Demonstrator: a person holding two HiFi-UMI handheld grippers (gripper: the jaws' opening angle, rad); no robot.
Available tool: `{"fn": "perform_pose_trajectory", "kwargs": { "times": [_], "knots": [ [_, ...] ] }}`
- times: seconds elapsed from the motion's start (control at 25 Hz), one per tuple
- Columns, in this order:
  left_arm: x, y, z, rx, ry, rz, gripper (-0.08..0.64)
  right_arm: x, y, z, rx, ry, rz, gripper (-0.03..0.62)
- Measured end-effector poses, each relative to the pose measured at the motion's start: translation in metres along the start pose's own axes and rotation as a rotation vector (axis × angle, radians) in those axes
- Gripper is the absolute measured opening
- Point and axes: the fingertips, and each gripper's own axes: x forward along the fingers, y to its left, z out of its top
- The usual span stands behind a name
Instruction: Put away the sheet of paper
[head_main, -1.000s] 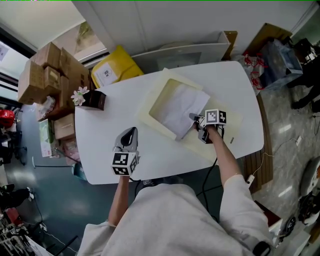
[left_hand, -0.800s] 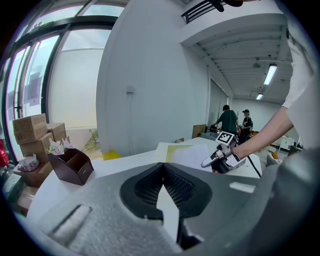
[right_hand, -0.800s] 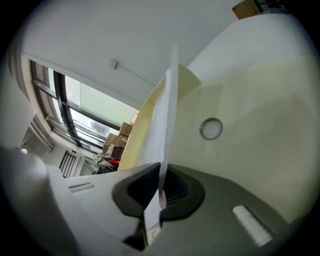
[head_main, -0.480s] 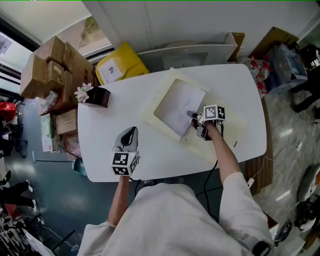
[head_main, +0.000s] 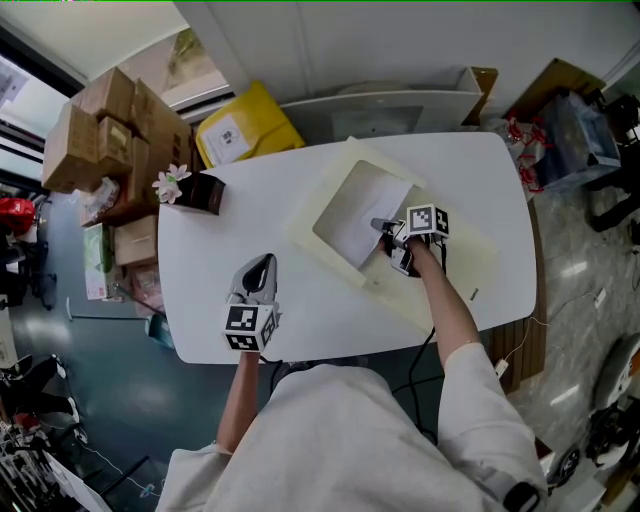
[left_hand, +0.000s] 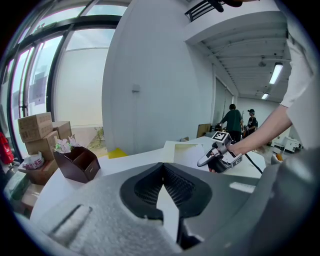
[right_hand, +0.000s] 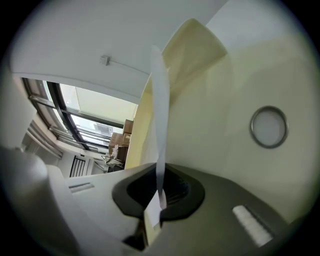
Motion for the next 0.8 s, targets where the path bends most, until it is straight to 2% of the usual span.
{"fn": "perform_pose_trajectory", "kwargs": {
  "times": [0.08, 0.2, 0.36, 0.56, 0.68, 0.8],
  "knots": [
    [0.0, 0.001, 0.0, 0.0, 0.0, -0.003, 0.006, -0.001, 0.002, 0.001, -0.013, -0.008, -0.005, 0.014],
    [0.001, 0.002, -0.001, 0.002, 0.001, -0.007, 0.006, -0.004, 0.005, 0.006, -0.04, -0.032, -0.012, 0.129],
    [0.002, 0.0, 0.002, 0.004, -0.007, -0.02, 0.006, -0.011, 0.004, 0.01, -0.124, -0.05, -0.086, 0.19],
    [0.003, -0.002, 0.006, 0.006, -0.02, -0.036, 0.006, -0.022, 0.001, 0.006, -0.298, -0.007, -0.219, 0.264],
    [0.001, -0.004, 0.008, 0.009, -0.029, -0.046, 0.006, -0.028, 0.0, 0.003, -0.416, 0.007, -0.304, 0.333],
    [-0.002, -0.007, 0.012, 0.014, -0.04, -0.061, 0.006, -0.041, 0.001, 0.003, -0.512, -0.021, -0.373, 0.342]
  ]
}}
